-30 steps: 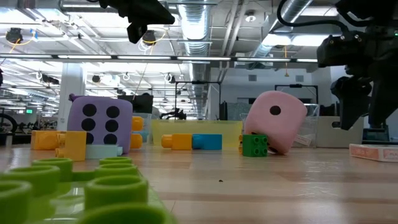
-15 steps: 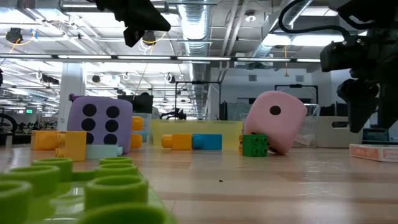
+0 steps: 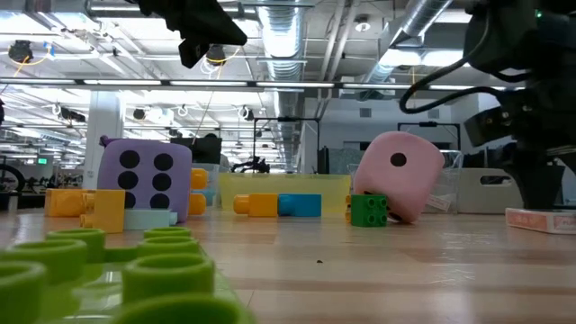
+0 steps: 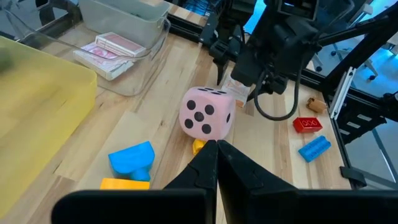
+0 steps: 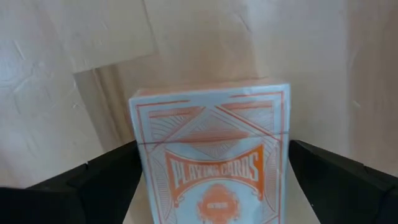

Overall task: Pick & Place Toys
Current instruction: Put the orange deck of cards into the transparent bin

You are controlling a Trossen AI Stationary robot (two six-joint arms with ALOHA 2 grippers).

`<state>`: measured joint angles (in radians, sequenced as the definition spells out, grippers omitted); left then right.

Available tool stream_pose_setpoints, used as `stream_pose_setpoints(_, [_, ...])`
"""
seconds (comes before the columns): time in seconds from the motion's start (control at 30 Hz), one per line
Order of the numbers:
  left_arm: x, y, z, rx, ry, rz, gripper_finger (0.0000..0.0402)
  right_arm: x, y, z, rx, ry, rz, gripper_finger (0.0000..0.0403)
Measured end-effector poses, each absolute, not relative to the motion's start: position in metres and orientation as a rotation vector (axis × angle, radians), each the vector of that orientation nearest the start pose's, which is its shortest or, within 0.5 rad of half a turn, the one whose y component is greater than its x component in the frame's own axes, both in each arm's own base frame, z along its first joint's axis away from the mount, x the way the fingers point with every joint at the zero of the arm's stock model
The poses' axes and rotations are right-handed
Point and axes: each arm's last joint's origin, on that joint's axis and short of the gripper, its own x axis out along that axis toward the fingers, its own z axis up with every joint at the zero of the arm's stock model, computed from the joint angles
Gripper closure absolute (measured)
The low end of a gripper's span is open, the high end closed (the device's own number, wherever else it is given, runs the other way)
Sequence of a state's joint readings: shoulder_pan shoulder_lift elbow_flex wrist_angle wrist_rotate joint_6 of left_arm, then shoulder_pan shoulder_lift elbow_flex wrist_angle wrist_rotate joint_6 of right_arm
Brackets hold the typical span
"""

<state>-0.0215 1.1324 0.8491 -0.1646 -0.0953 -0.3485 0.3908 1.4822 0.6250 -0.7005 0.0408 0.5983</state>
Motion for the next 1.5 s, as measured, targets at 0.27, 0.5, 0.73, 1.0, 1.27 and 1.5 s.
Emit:
stream_pose_setpoints(0.27, [0.247, -0.003, 0.290, -0.316, 0.430, 0.149, 0.0402, 0.190, 0.077, 0.132, 0.192, 1.481, -0.188, 0.0012])
stream_pose_setpoints(0.5, [0.247, -0.003, 0.290, -0.316, 0.430, 0.150, 0.0402, 0.195, 0.077, 0.138, 0.221, 1.425, -0.183, 0.0019])
stream_pose_setpoints(0.73, [0.247, -0.003, 0.290, -0.316, 0.430, 0.150, 0.0402, 0.198, 0.079, 0.126, 0.191, 1.503, -0.201, 0.0066])
stream_pose_setpoints(1.0, [0.247, -0.003, 0.290, -0.316, 0.431, 0.150, 0.0402, 0.199, 0.080, 0.128, 0.186, 1.495, -0.185, 0.0079])
stream_pose_setpoints(1.27, [0.247, -0.003, 0.290, -0.317, 0.430, 0.150, 0.0402, 0.215, 0.081, 0.170, 0.173, 1.263, -0.240, 0.0093])
stream_pose_setpoints(1.5, [0.248, -0.003, 0.291, -0.317, 0.417, 0.147, 0.0402, 0.220, 0.076, 0.216, 0.105, 1.019, -0.373, 0.0093])
